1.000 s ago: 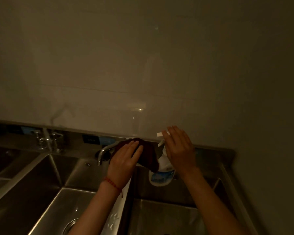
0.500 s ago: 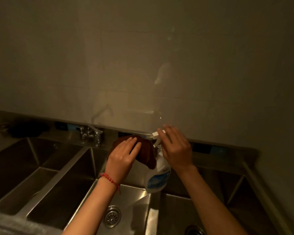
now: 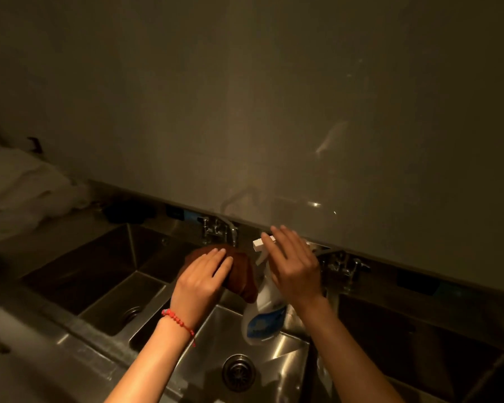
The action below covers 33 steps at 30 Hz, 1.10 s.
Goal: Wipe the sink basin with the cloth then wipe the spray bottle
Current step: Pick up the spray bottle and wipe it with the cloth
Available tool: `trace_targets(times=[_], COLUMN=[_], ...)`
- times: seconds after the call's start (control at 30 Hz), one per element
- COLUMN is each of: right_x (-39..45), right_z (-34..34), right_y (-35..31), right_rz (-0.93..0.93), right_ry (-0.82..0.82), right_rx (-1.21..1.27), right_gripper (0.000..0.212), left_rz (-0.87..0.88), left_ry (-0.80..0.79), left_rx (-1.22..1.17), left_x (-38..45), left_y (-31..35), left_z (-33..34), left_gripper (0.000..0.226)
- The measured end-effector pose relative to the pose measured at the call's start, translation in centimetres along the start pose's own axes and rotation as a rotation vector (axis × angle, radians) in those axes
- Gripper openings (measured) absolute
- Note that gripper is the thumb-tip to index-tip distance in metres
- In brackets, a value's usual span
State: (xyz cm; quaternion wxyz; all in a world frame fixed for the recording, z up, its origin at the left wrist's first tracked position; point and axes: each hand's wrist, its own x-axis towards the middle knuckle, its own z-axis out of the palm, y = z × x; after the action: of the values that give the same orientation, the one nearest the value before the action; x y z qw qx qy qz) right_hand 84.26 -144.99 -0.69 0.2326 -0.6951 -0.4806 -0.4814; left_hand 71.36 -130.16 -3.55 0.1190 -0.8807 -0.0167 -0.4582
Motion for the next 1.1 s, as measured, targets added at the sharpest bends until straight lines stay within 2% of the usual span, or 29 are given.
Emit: trace_targets(times=[0.63,0.77,0.87,0.97,1.1], right_x=[6.1,7.3,8.4,9.4,11.0], right_z=[13.2,15.5,17.5,19.6,22.2], right_y=[-7.7,-10.2,-12.2,-14.6,-17.9], right_rz=[-0.142,-0.144,-0.147,-0.129,-0.084], right_ry=[0.049,0.043,0.065,0.088,0.101], right_rx=[0.299,0.316,0.299,0.270,0.215], right_gripper=[0.036,0.040,0.039,0.036,0.035], left_rz=[-0.217,-0.248,-0.290,-0.251,-0.254], left_ry=[-0.100,-0.096,-0.115,-0.108,-0.142], left_rx=[0.272,0.311,0.297,0.263,0.196], left_x=[-4.4,-5.7,-6.5,-7.6,-8.8], left_y=[-11.5,-15.0,-17.9,-21.1,-26.1], left_z=[-1.0,-1.4,-1.4,-1.3,-1.7], left_gripper=[0.036,0.029,0.046,0.040,0.057])
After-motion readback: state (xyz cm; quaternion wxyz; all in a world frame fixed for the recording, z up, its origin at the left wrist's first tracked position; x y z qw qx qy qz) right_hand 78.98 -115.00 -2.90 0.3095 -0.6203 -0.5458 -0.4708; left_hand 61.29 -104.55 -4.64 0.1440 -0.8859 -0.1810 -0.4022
